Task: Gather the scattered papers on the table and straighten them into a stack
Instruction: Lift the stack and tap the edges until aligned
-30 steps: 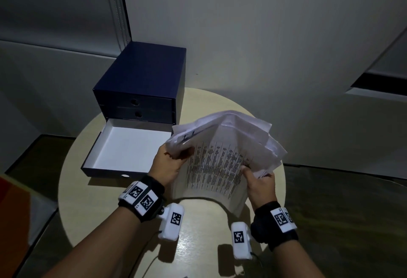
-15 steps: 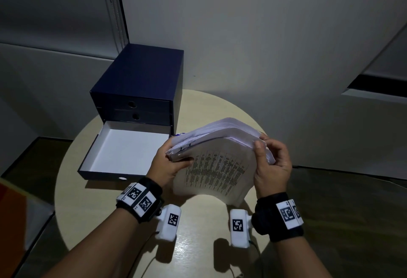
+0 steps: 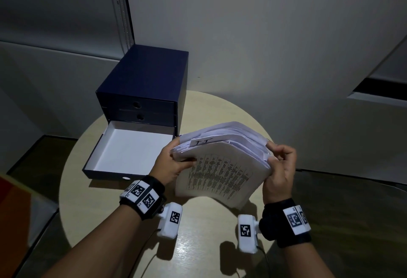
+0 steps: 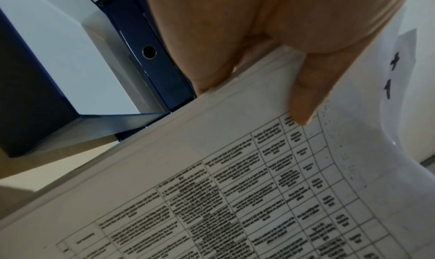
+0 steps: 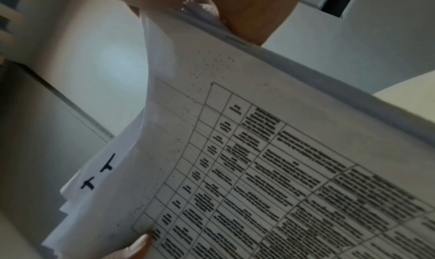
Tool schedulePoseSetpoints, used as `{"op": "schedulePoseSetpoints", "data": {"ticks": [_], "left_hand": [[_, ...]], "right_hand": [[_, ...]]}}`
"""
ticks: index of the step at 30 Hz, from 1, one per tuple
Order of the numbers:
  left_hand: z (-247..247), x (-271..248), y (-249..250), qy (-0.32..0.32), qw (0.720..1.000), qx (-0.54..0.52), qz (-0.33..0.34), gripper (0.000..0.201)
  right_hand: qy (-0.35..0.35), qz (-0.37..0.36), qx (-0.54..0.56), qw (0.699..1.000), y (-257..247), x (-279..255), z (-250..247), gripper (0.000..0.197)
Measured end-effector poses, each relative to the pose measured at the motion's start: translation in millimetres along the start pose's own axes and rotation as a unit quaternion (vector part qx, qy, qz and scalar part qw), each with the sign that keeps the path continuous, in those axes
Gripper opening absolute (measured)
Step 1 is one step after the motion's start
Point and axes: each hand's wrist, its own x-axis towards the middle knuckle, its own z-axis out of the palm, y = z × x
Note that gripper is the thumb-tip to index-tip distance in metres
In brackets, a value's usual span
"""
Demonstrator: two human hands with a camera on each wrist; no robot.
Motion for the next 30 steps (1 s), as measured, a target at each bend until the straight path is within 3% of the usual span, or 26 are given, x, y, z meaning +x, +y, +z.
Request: {"op": "schedulePoseSetpoints", "data": {"ticks": [2, 6, 7, 10, 13, 18, 23, 26, 30], "left_hand": [[1, 1, 0, 0.000, 1.000, 0.013, 0.000, 0.056], [1, 5, -3, 0.025, 0.999, 0.005, -0.020, 0.034], [1, 5, -4, 0.032, 0.999, -0.007, -0.025, 0.032], [-1, 5, -4, 0.046, 0.998, -0.031, -0.042, 0.033], [-1, 5, 0, 0.022, 0.998, -0.038, -0.038, 0.039], [2, 5, 3, -0.035, 0.998, -0.033, -0.041, 0.057], [-11, 11, -4, 0.040, 0.997, -0.052, -0.041, 0.059], [-3, 6, -5, 0.030, 0.999, -0.010, -0.031, 0.044], [-3, -2, 2, 0.040, 0.998, -0.033, -0.046, 0.045]], "right_hand": [[-0.015, -0.018, -0.020, 1.000, -3, -1, 0, 0.027], [-0.075, 0.045, -0.062, 0.994, 6, -11, -13, 0.094], [-0.085, 0.074, -0.060, 0.992, 10, -14, -18, 0.100], [-0.113, 0.137, -0.071, 0.982, 27, -20, -26, 0.086], [-0.081, 0.137, -0.100, 0.982, 36, -19, -26, 0.063], [-0.078, 0.146, -0.044, 0.985, 33, -16, -17, 0.062], [-0.018, 0.118, -0.065, 0.991, 28, -8, -18, 0.044], [-0.018, 0.137, -0.100, 0.985, 34, -14, -13, 0.039], [-0.003, 0.129, -0.090, 0.988, 31, -16, -16, 0.050]]}}
